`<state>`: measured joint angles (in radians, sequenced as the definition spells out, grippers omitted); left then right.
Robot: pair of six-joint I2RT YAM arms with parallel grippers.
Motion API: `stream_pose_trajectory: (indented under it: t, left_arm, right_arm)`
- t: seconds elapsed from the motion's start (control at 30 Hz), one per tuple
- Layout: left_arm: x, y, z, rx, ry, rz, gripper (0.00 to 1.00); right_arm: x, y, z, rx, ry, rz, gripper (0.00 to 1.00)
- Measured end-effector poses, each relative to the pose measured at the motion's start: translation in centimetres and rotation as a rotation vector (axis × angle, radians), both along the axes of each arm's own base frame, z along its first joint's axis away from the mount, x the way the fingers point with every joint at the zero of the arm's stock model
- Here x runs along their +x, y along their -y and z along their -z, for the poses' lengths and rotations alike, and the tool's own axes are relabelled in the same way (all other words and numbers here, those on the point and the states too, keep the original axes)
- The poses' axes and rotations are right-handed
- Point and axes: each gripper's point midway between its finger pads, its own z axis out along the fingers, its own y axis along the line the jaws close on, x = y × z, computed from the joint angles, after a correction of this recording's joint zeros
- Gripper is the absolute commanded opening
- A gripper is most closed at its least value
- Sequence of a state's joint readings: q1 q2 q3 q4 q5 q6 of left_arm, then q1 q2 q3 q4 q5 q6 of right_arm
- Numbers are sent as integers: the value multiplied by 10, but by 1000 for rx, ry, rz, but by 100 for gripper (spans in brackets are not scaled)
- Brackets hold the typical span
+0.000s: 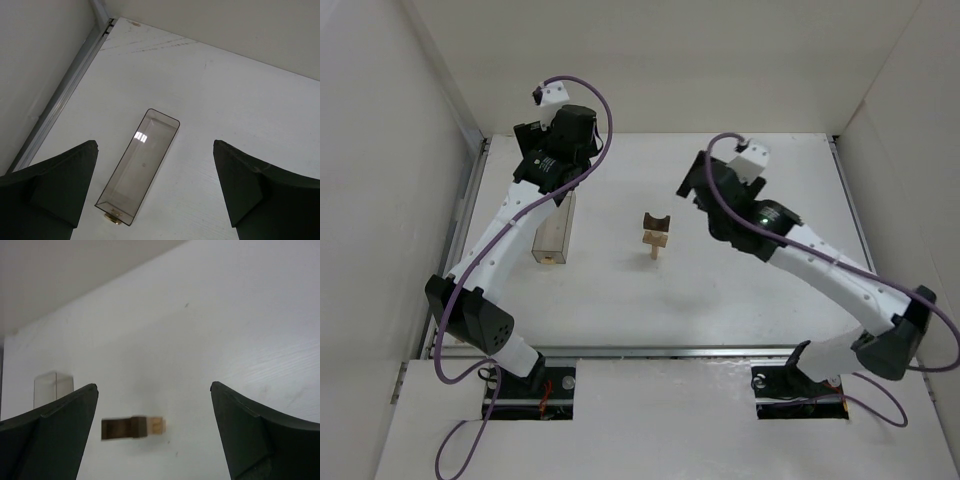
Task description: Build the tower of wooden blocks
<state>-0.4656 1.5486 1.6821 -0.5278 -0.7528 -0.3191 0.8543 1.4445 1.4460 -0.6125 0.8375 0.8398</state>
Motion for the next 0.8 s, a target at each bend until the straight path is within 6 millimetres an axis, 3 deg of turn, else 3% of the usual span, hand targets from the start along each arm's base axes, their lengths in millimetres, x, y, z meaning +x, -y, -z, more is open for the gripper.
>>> stream_pose_trajectory:
  t: [0.1,0.23,0.33,0.4,0.47,0.57,0.7,0.8]
  left_arm:
    - [0,-1,0,4,1,-6,100]
    - [0,-2,-1,9,1,-9,100]
    - [-1,-4,-1,16,1,-14,100]
    - [-1,-5,-1,21,2,-18,100]
    - [-1,-6,-2,26,2,-23,100]
    - [-1,-7,-2,30,2,-26,100]
    - [-1,-7,-2,31,3,-28,100]
    - [-2,-8,-2,37,1,-28,100]
  right_arm:
    - [4,55,-42,0,101,129,100]
    - [1,169,-81,-49,206,445,100]
    - [-31,244,-96,-140,253,667,100]
    - [-53,273,-106,-180,281,761,100]
    - [-72,291,-114,-220,298,805,100]
    - [-86,299,-123,-262,309,795,100]
    - [-82,293,-130,-302,314,708,100]
    - [-68,284,-119,-336,295,641,100]
